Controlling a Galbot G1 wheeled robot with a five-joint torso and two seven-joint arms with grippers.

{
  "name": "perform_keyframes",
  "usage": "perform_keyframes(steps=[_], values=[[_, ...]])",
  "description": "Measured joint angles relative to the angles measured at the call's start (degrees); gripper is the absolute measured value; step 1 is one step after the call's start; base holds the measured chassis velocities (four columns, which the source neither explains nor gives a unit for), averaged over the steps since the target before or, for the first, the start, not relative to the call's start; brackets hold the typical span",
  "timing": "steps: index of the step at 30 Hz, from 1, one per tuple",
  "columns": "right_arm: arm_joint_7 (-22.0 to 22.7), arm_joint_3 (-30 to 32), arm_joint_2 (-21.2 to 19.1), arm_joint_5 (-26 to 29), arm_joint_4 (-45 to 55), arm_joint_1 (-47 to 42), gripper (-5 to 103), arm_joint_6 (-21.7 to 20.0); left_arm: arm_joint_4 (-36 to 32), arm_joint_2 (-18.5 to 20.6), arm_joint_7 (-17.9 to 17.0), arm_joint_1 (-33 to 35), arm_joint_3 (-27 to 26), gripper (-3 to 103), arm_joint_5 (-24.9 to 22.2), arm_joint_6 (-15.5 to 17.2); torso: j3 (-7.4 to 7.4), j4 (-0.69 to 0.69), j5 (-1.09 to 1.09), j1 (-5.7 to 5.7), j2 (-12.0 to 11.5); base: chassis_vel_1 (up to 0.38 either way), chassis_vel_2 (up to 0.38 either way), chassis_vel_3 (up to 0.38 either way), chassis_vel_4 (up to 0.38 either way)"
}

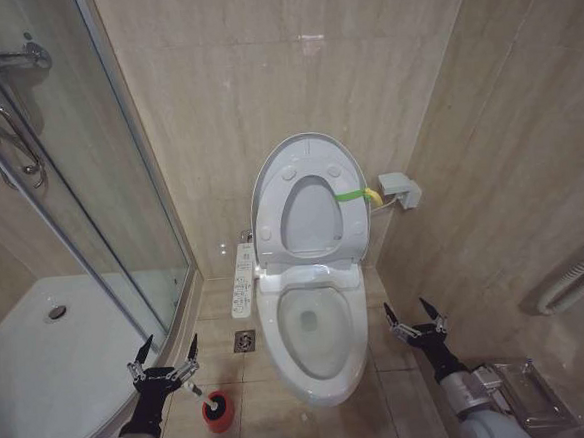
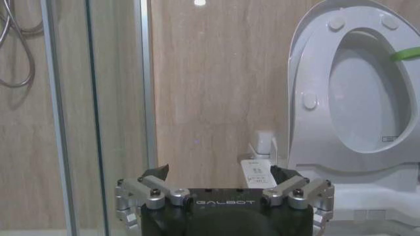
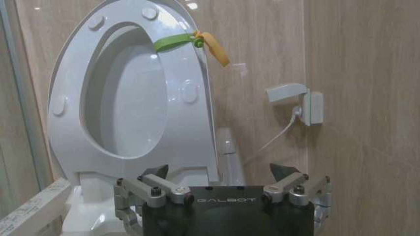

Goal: Open the toilet lid, clean the toilet bowl with a toilet brush, close the toilet lid, and flush.

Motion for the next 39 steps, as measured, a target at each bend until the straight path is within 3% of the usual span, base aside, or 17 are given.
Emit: perform_keyframes(steps=[23, 31, 33, 34, 36, 39], values=[[0.0, 0.5, -0.3, 0.1, 0.6, -0.6, 100, -1.0, 0.0, 0.0, 0.0, 0.0, 0.0, 100, 0.0, 0.0, 0.0, 0.01, 0.04, 0.0, 0.0, 0.0, 0.0, 0.0, 0.0], [1.9, 7.3, -4.9, 1.9, 11.3, -8.4, 100, -14.2, 0.0, 0.0, 0.0, 0.0, 0.0, 100, 0.0, 0.0, 0.0, -0.01, 0.01, 0.0, 0.0, 0.0, 0.0, 0.0, 0.0], [1.9, 7.6, -5.1, 2.0, 11.8, -8.7, 100, -14.8, 0.0, 0.0, 0.0, 0.0, 0.0, 100, 0.0, 0.0, 0.0, -0.01, 0.01, 0.0, 0.0, 0.0, 0.0, 0.0, 0.0], [2.4, 9.5, -6.4, 2.6, 14.7, -10.9, 100, -18.5, 0.0, 0.0, 0.0, 0.0, 0.0, 100, 0.0, 0.0, 0.0, 0.0, 0.01, 0.0, 0.0, 0.0, 0.0, 0.0, 0.0], [1.7, 11.2, -7.4, 3.7, 17.7, -12.8, 100, -21.5, 0.0, 0.0, 0.0, 0.0, 0.0, 100, 0.0, 0.0, 0.0, -0.01, -0.03, 0.0, 0.0, 0.0, 0.0, 0.0, 0.0], [-1.6, 10.5, -6.2, 5.8, 20.0, -13.1, 100, -21.7, 0.0, 0.0, 0.0, 0.0, 0.0, 100, 0.0, 0.0, 0.0, -0.01, 0.0, 0.0, 0.0, 0.0, 0.0, 0.0, 0.0]])
